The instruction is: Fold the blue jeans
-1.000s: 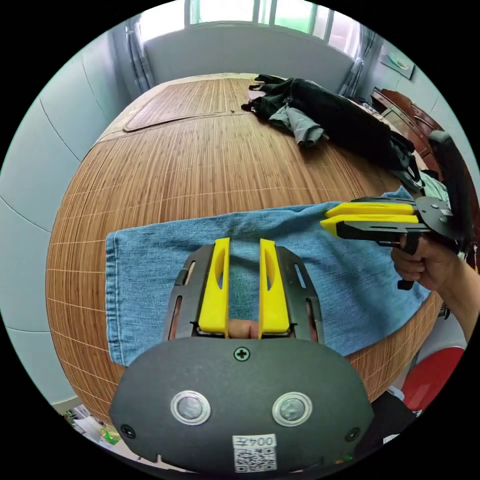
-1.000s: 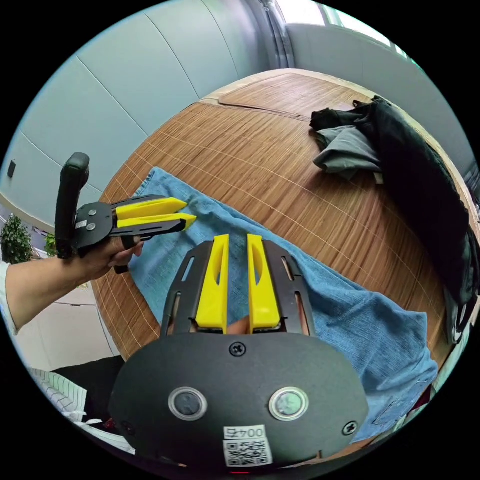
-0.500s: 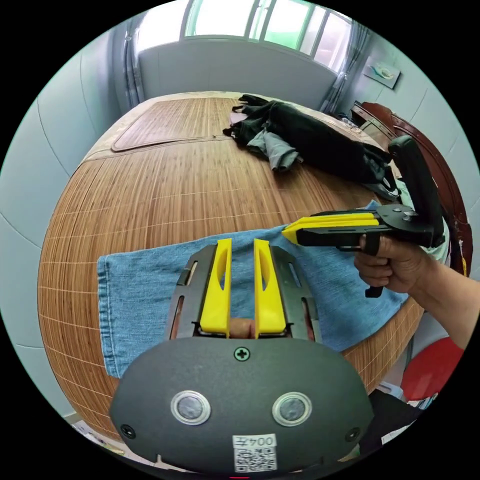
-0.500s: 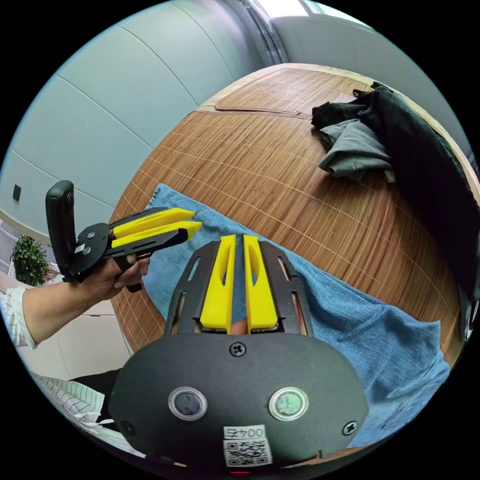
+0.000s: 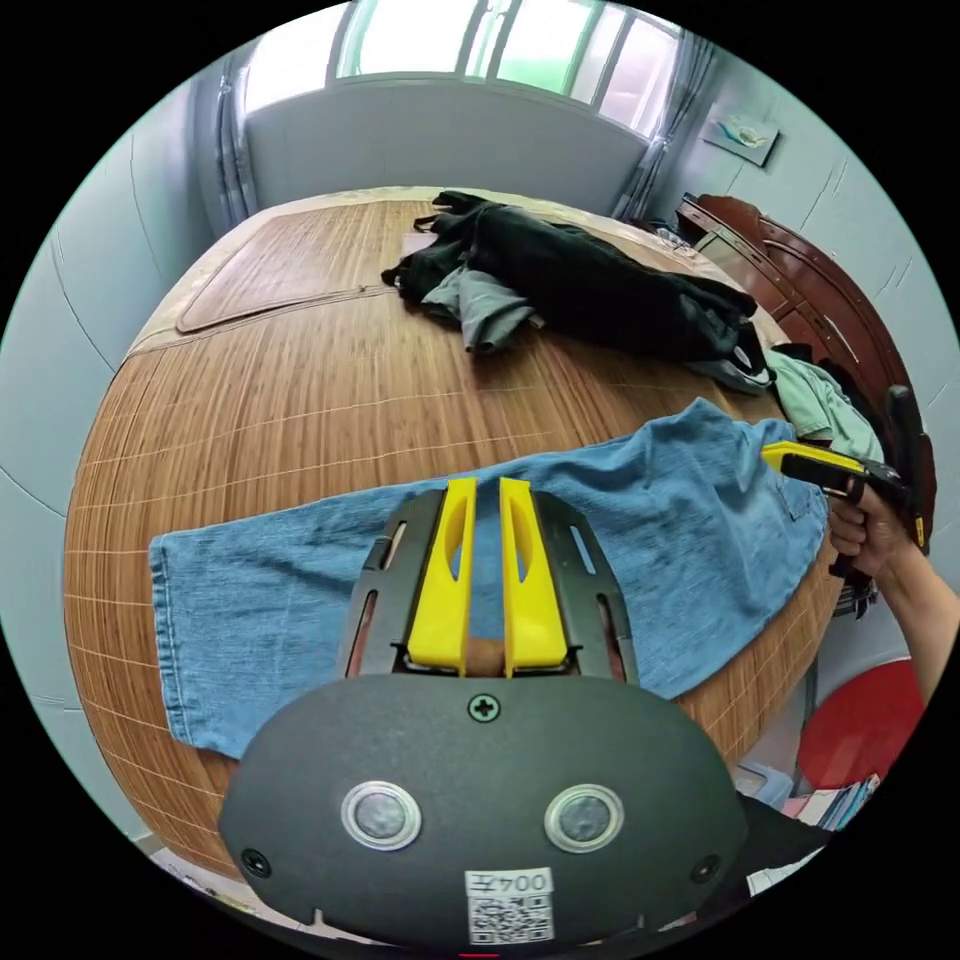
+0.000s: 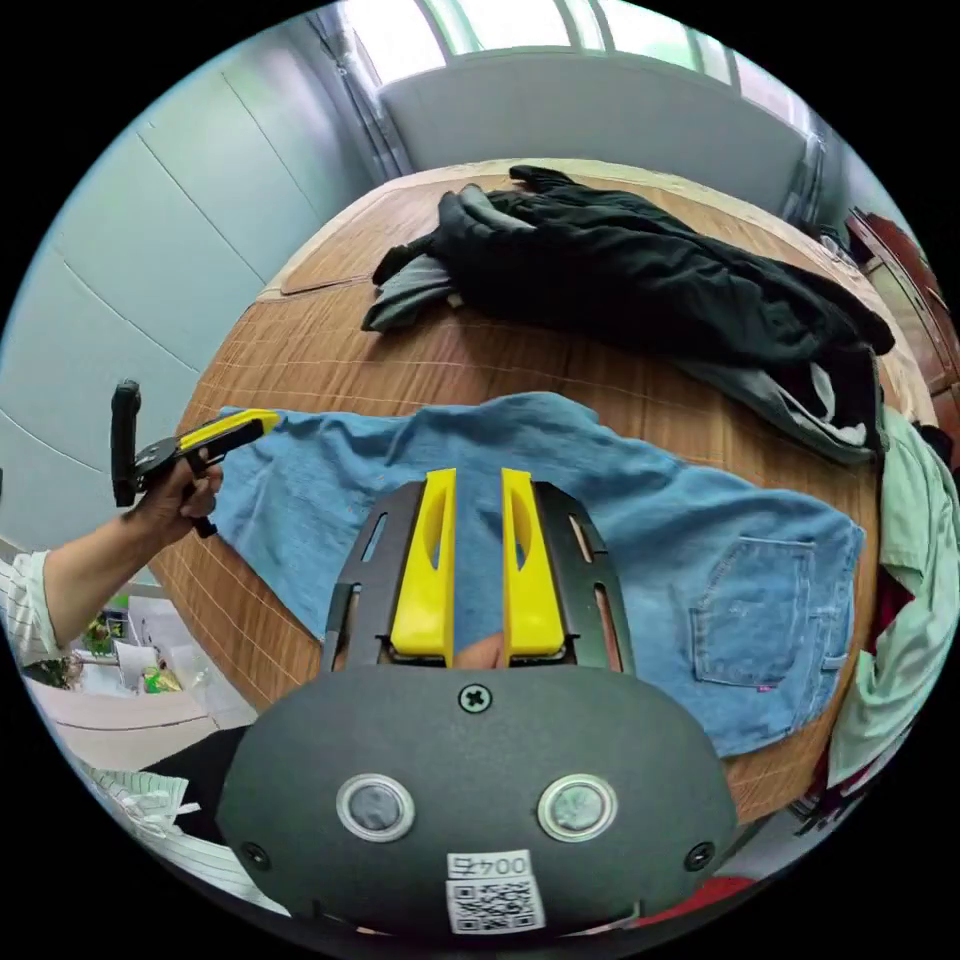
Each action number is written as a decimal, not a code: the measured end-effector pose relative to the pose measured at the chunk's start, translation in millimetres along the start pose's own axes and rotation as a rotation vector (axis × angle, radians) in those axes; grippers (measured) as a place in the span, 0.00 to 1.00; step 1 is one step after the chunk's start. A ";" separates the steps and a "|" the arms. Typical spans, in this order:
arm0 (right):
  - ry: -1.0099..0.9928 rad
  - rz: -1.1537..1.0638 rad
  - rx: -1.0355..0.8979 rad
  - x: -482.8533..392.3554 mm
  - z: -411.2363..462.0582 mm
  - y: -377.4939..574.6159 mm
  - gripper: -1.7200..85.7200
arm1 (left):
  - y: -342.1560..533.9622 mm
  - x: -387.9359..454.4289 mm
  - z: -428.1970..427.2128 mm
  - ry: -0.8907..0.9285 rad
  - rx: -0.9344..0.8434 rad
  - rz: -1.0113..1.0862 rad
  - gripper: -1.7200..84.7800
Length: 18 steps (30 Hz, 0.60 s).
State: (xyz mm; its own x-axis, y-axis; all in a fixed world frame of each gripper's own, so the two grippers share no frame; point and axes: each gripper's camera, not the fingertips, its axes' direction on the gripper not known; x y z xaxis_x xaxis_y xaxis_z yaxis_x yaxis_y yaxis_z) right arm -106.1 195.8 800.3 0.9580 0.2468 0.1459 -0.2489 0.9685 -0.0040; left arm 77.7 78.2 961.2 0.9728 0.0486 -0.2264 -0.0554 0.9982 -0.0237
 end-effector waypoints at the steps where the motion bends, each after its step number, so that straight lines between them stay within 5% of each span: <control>1: 0.083 0.071 -0.007 43.4 -16.0 19.3 0.11 | -5.3 23.6 6.6 0.013 -0.011 0.040 0.04; 7: 0.226 0.472 -0.020 245.7 -87.5 123.3 0.13 | -21.8 74.8 58.3 -0.029 -0.140 0.038 0.04; 11: 0.240 0.534 -0.073 316.3 -100.5 166.5 0.14 | -34.4 75.9 51.1 -0.020 -0.127 -0.032 0.04; 18: -0.005 0.633 -0.084 374.6 -88.0 201.8 0.12 | -60.4 90.9 40.0 -0.065 -0.126 -0.046 0.04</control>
State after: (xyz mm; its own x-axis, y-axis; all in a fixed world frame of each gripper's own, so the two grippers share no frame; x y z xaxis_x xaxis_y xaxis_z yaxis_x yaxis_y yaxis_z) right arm 215.1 486.5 767.1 0.6284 0.7722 0.0942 -0.7544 0.6344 -0.1684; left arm 178.5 23.8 980.9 0.9873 0.0090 -0.1584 -0.0340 0.9872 -0.1560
